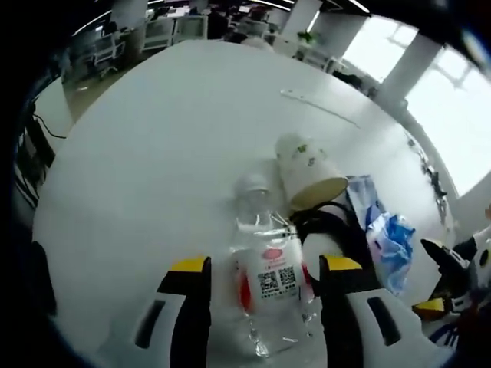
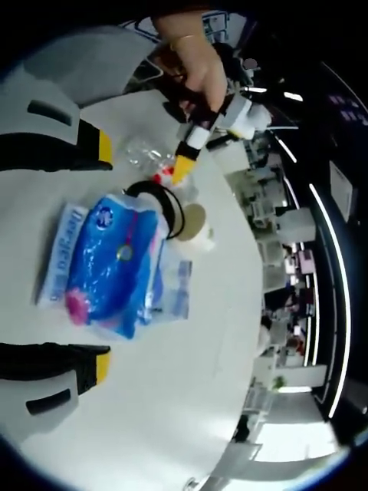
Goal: Arrange the tabletop items into an orderly group along one side of the table until the central work area is clear of visible clutter.
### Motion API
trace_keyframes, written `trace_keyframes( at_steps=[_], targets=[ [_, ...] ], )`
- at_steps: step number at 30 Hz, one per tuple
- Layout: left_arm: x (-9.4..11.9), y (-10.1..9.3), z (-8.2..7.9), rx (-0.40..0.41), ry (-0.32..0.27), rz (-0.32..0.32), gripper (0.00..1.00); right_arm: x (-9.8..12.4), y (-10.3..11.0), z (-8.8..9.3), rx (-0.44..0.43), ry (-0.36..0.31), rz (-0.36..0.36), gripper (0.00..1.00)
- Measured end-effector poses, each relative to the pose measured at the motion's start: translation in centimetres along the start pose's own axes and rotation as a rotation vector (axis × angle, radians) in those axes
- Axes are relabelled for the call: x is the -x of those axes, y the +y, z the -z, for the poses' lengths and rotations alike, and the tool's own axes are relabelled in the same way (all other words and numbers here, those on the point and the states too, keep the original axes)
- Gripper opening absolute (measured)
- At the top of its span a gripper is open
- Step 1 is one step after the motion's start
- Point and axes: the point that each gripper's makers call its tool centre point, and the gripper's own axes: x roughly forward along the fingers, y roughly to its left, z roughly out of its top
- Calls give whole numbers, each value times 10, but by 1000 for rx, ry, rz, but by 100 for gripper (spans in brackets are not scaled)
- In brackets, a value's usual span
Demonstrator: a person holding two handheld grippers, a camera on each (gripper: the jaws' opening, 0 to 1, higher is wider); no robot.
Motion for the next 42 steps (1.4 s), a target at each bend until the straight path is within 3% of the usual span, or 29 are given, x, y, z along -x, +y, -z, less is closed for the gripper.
trace_keyframes(
  at_steps=[3, 17, 26, 29, 42],
  targets=[
    [-2, -3, 0, -1, -3, 8, 51, -1, 0, -1, 1, -2, -1, 92],
    [-16, 1, 6, 27, 21, -40, 52, -2, -1, 3, 2, 9, 3, 91],
    [-17, 2, 2, 18, -3, -62, 48, -1, 0, 1, 9, -1, -8, 91],
    [-19, -4, 3, 46, -7, -32, 43, -1, 0, 0, 9, -10, -11, 91],
    [-16, 0, 0, 76, -80, -17, 40, 1, -1, 0, 1, -9, -1, 92]
  ],
)
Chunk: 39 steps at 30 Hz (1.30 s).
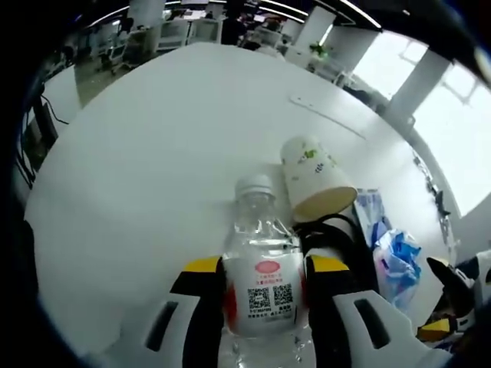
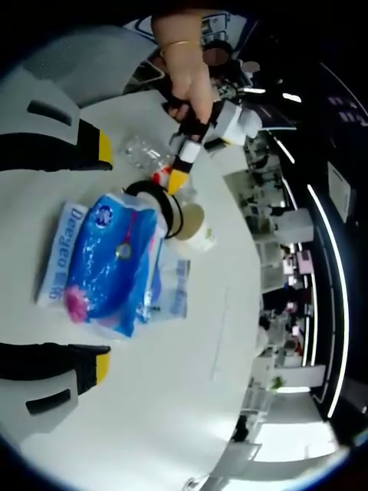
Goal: Arrange the tabletop items into an orderly group along one side of the table until the central work area is clear of visible clutter.
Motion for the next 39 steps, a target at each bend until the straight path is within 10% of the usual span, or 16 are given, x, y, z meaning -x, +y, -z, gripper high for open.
trace_keyframes(
  at_steps=[39],
  targets=[
    [54, -11, -45, -250, -278, 82, 37, 4, 8, -15, 29, -40, -1, 92]
  ],
)
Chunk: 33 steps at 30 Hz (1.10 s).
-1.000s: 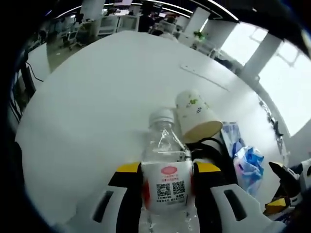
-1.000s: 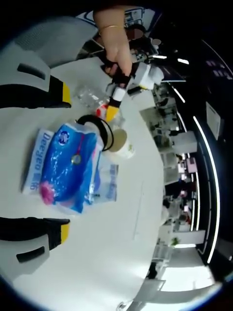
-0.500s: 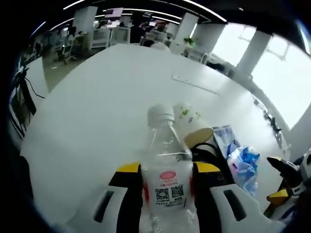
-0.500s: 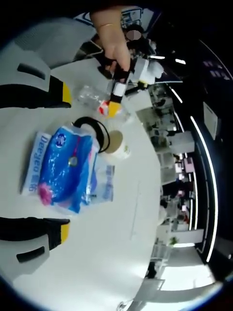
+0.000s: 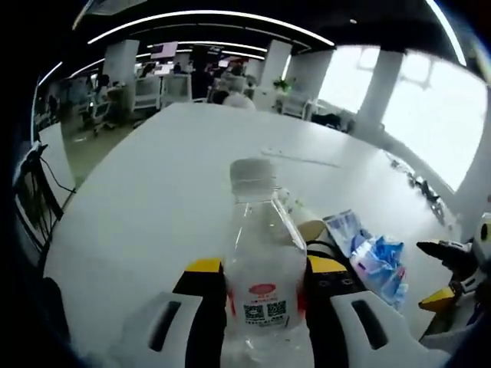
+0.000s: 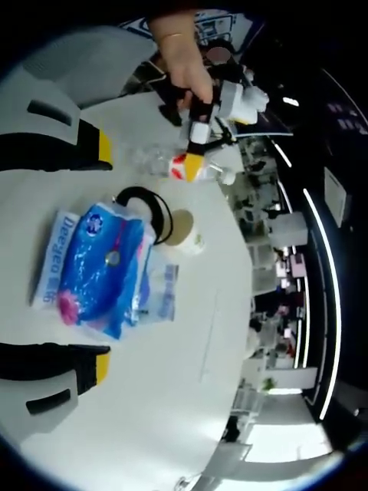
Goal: Arrange the tabletop items into an orderly group along one side of the table until the central work area is clear of visible clutter.
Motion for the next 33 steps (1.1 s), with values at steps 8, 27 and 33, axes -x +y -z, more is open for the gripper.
trace_keyframes(
  at_steps=[8, 27, 33],
  targets=[
    [3, -9, -5, -92, -70, 116, 37, 1, 1, -3, 1, -13, -3, 92],
    [22, -23, 7, -325, -102, 358, 38, 9, 0, -9, 15, -34, -9, 92],
    [28, -28, 12, -396, -105, 419, 39, 11, 4, -9, 18, -37, -14, 92]
  ],
)
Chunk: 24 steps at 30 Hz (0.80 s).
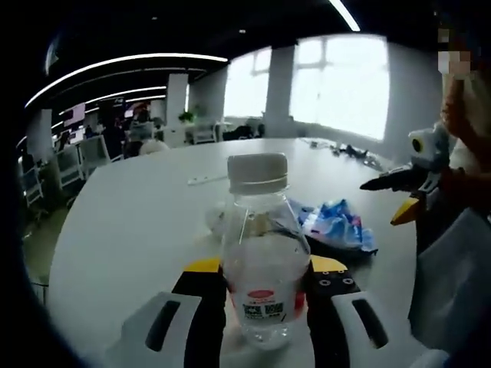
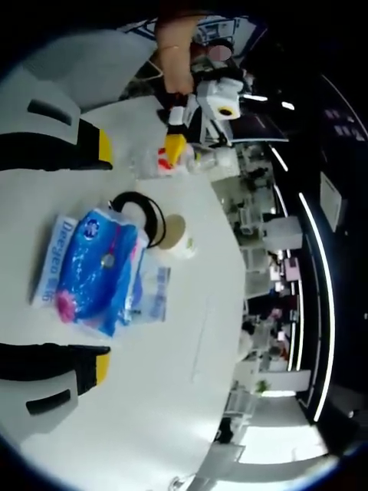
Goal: Arrange the tabletop items into an orderly group along one side of the table until the central work area is clear of visible clutter.
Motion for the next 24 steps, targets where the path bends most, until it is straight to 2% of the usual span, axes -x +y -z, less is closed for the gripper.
trace_keyframes(
  at_steps=[10, 24],
  targets=[
    [7, -4, 3, -53, -3, 87, 39, 4, 5, -2, 18, 2, -3, 92],
    [13, -8, 7, -98, -13, 140, 39, 8, 11, -1, 38, 12, -2, 92]
  ],
)
